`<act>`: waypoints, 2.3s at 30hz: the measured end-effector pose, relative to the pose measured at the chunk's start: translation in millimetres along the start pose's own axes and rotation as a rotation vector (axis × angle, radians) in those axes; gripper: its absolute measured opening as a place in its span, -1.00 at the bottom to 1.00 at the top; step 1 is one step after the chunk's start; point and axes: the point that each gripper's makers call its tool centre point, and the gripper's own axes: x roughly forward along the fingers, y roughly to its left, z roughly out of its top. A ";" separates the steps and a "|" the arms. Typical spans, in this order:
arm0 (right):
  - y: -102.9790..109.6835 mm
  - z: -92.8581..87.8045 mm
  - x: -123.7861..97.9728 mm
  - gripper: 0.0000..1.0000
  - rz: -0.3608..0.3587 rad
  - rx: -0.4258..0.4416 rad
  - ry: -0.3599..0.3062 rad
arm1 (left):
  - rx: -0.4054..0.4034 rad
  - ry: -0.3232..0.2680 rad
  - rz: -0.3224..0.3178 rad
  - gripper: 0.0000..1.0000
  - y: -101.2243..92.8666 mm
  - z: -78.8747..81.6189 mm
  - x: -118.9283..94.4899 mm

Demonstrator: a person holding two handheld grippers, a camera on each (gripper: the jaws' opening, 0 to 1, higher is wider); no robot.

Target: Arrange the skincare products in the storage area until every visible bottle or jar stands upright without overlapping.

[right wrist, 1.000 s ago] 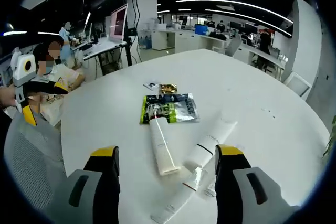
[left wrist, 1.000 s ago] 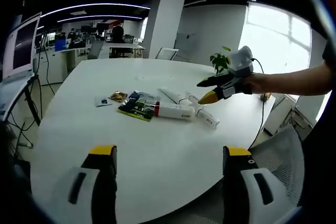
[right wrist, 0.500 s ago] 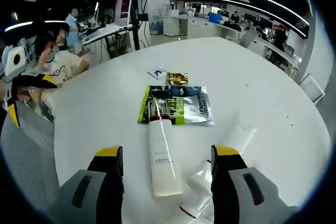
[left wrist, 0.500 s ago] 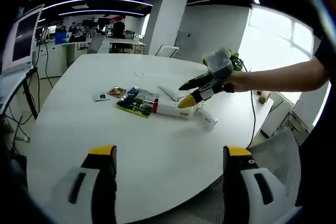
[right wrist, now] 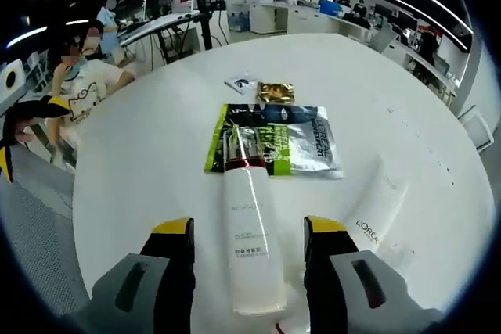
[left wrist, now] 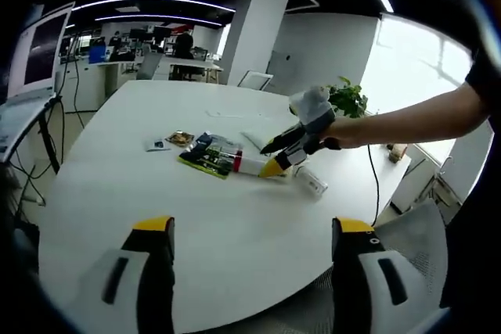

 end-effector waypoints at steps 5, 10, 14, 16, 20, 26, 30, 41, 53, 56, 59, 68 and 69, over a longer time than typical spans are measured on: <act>2.1 4.2 9.7 0.01 0.006 -0.012 0.022 | 0.005 -0.002 0.011 0.49 2.3 0.3 -0.5; 4.5 6.1 18.3 0.01 0.017 -0.027 0.047 | 0.009 -0.001 0.019 0.48 3.4 0.3 -0.8; 2.8 -1.2 24.7 -0.03 0.019 -0.016 0.087 | 0.005 -0.006 0.023 0.48 4.5 1.0 -0.9; 4.1 -3.1 25.8 -0.07 0.018 -0.019 0.098 | 0.003 -0.008 0.026 0.48 5.5 1.3 -1.1; 0.7 -0.8 26.1 -0.12 0.016 -0.011 0.102 | 0.002 -0.010 0.030 0.48 6.5 1.4 -1.1; -0.5 -3.7 25.5 -0.30 0.001 -0.044 0.114 | 0.002 -0.006 0.033 0.47 8.7 0.7 -0.9; -1.6 -3.7 26.8 -0.34 0.001 -0.046 0.096 | 0.010 0.008 0.040 0.45 10.0 -1.4 0.1; -2.9 -2.7 27.5 -0.36 -0.008 -0.084 0.058 | 0.011 0.005 0.050 0.43 11.9 -1.3 -0.5; -2.2 -0.7 28.0 -0.39 -0.028 -0.063 0.051 | 0.024 0.009 0.048 0.41 10.8 -1.9 0.4; 0.6 0.6 25.4 -0.40 -0.055 -0.087 0.037 | 0.025 0.010 0.049 0.40 10.6 -1.9 0.2; -1.8 5.2 15.9 -0.41 -0.096 -0.094 -0.004 | 0.027 0.011 0.046 0.40 10.2 -2.1 0.4; -8.1 9.2 -19.5 -0.41 -0.156 0.016 -0.106 | 0.048 0.010 0.042 0.39 8.5 -1.5 0.4; -7.8 9.5 -21.0 -0.41 -0.157 0.025 -0.112 | 0.049 0.010 0.041 0.38 8.7 -1.6 -0.1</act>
